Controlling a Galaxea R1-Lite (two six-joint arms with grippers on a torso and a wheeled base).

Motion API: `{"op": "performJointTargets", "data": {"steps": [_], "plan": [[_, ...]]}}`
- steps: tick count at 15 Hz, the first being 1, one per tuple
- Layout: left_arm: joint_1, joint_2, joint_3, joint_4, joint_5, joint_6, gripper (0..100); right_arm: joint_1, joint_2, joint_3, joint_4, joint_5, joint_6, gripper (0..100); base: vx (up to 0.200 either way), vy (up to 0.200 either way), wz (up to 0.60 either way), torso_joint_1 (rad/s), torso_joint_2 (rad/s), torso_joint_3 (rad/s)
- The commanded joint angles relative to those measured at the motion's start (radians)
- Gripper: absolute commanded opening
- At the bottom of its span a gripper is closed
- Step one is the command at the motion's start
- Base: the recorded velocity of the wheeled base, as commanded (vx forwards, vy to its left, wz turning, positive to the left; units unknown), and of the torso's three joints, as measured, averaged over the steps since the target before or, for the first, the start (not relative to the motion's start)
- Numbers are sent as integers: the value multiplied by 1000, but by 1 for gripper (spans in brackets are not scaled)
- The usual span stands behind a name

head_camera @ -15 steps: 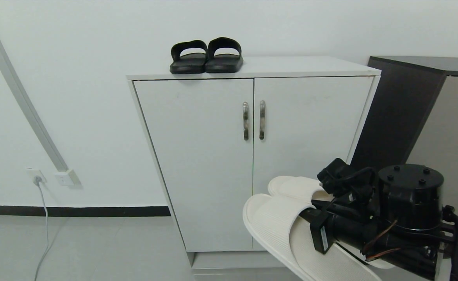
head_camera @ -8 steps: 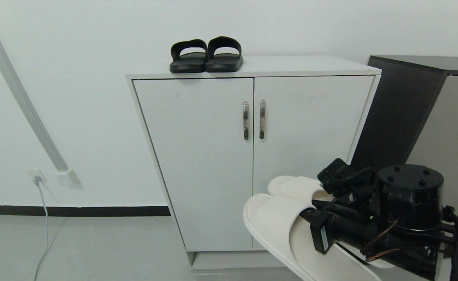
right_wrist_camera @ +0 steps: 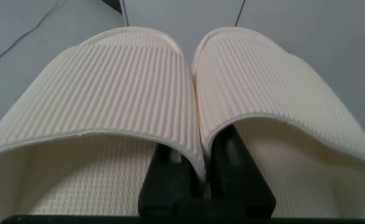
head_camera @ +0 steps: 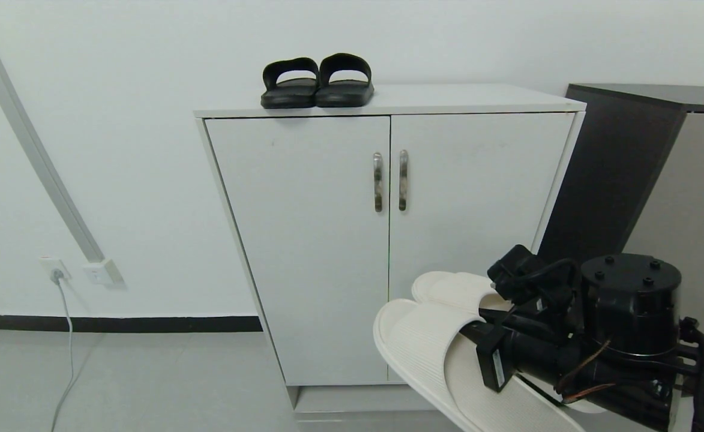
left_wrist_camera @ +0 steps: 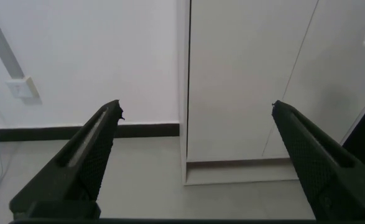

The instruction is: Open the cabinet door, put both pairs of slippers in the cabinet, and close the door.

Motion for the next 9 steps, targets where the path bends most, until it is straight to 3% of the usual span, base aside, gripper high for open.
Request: {"op": "performJointTargets", "data": {"steps": [1,2,5,9], "plan": [[-8,145,-200,16,-11,-29,100,0,-5,7,-4,1,-1,0,0,0,0,0,0,0],[-14,202,-228,15,-27,-28,100,2,-3,9,-12,1,-2,0,0,0,0,0,0,0],[-17,487,-260,-79,-168,-5,100,2,9,20,-64,1,-22,0,0,0,0,0,0,0],[-23,814,-265,-402,-344,-5,100,2,14,20,-66,1,-22,0,0,0,0,0,0,0]]}}
